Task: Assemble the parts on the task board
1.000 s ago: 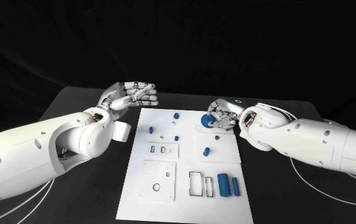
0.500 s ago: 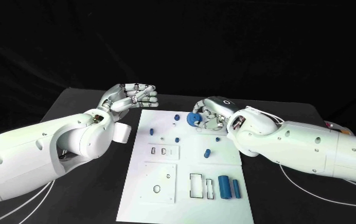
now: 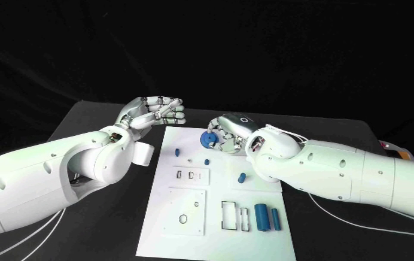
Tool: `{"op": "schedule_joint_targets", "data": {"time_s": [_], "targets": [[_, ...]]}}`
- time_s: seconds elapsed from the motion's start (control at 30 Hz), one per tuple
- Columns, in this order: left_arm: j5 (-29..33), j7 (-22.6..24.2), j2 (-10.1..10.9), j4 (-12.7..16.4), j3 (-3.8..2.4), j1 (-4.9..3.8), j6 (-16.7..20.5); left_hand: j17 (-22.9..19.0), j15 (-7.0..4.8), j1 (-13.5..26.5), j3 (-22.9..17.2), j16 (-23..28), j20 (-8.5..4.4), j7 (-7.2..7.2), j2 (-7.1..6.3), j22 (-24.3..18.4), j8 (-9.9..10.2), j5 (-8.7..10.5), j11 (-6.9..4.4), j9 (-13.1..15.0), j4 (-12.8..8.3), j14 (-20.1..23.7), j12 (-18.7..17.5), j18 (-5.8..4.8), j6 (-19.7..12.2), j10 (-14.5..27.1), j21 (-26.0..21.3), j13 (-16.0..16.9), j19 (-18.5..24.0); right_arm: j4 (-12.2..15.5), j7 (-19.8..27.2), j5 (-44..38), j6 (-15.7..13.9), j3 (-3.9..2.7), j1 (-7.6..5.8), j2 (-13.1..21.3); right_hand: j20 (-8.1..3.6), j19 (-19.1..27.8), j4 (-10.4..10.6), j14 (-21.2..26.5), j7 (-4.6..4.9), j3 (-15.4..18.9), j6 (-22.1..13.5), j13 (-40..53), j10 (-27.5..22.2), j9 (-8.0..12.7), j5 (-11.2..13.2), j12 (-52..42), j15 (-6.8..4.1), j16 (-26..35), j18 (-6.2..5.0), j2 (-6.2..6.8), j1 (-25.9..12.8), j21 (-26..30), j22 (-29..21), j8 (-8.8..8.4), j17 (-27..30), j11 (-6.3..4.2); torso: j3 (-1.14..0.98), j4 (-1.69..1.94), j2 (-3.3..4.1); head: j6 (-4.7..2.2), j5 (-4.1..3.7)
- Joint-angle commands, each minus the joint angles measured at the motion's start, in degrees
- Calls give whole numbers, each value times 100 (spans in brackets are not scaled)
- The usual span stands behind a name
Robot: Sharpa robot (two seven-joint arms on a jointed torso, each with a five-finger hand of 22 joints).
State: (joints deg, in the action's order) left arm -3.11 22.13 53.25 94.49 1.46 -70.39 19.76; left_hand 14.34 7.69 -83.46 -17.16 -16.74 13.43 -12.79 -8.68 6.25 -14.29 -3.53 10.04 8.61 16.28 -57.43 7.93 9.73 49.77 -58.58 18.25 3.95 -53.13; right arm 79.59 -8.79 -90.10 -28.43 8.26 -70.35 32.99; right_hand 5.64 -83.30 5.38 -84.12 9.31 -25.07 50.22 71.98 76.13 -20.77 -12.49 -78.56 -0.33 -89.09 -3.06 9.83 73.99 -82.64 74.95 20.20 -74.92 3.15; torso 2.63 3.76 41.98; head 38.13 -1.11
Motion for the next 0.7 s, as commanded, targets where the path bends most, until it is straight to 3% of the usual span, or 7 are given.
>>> {"op": "schedule_joint_targets", "data": {"time_s": [0.03,0.37,0.7], "targets": [[20,31,-13,21,-5,-7,-102,10,-11,31,26,22,15,-86,27,-6,19,30,27,-4,5,33,-28,76,-46,-13,-15,5,-13,-98,-25,-110,89,4,33,-97,-5,-10,6,-531,-139,-40,165,-3,37,-92,-3,-15,-32,-17,51,-29,-47,-13,562,79,-1237,12,-4,-1,5,28,21],[20,29,-17,24,-5,-8,-107,10,-11,31,26,22,15,-86,27,-6,19,30,27,-4,5,33,-28,76,-46,-13,-15,5,-13,-409,-41,-103,144,8,102,-346,-5,4,7,-530,-133,-65,144,-10,28,-90,-1,-6,-30,-14,46,-24,-62,2,545,67,-1229,18,-3,-7,-11,65,23],[20,26,-16,22,-5,-8,-110,23,-9,26,23,31,17,-84,37,-14,20,32,27,-5,2,49,-39,76,-53,-11,-21,5,-9,-534,-39,-96,209,8,137,-459,0,19,4,-526,-110,-112,91,-61,-27,-87,20,38,-17,-10,41,21,-108,20,528,35,-1213,36,-3,-9,-15,72,36]]}}
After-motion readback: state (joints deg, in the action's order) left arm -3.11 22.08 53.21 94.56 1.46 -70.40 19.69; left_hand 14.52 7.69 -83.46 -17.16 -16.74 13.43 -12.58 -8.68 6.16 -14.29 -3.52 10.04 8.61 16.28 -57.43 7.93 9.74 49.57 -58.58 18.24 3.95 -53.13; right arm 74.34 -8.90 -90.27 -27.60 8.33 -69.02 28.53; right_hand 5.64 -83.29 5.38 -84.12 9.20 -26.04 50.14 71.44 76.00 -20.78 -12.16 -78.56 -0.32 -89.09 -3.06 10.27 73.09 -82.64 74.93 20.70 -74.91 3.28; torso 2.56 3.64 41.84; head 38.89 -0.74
